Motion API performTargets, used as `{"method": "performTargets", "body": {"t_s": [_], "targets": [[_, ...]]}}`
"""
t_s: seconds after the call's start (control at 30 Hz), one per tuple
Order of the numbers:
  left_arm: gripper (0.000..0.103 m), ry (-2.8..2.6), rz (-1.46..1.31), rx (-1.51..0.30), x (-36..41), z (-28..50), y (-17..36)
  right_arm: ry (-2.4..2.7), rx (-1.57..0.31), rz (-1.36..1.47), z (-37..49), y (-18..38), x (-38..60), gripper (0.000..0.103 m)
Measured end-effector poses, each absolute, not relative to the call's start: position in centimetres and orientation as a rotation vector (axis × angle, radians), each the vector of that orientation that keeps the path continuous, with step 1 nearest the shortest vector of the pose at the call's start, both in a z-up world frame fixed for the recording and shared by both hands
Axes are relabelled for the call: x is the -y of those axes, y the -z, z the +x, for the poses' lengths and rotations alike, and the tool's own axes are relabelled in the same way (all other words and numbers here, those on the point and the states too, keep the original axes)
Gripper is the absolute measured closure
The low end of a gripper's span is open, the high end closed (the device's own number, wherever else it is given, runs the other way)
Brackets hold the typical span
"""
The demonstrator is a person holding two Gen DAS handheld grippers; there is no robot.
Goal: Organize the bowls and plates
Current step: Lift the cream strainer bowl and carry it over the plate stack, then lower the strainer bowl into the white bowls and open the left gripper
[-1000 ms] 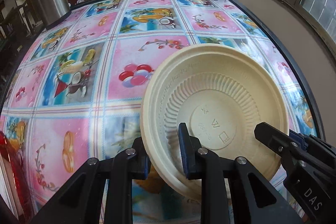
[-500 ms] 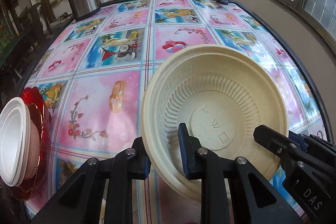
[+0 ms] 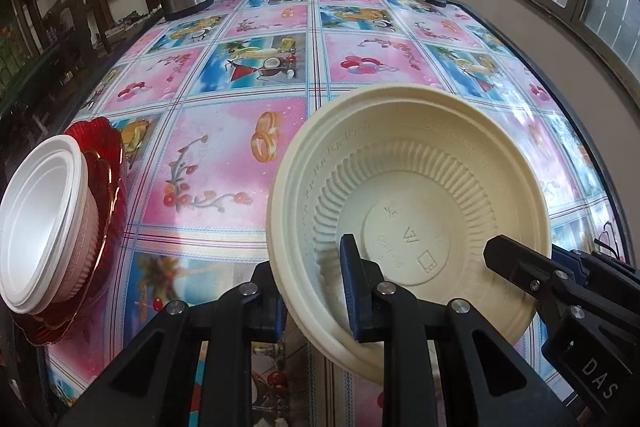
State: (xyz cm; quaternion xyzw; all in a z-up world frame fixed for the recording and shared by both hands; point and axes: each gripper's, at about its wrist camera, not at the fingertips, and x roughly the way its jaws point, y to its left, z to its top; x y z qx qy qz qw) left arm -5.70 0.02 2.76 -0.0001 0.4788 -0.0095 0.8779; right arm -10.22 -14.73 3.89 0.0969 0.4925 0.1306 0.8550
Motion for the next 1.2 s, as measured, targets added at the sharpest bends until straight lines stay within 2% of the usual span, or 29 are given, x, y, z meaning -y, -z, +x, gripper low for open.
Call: {"method": "performTargets", "body": {"t_s": [0.37, 0.93, 1.2], "targets": [[0.081, -0.049, -0.039, -0.942, -4.9, -7.4, -5.7, -0.353, -0.993, 0.158, -10.5, -6.8, 10.4, 0.082], [0.081, -0.271, -0.151, -0.867, -16.7, -9.3, -8.7, -0.561, -0.951, 0.018, -8.8, -10.7, -3.3, 0.08], [0.081, -0.333, -0.182, -0.873, -20.1, -10.2, -8.0, -0.628, -0.965, -0.019, -8.5, -10.3, -8.0, 0.079]]}}
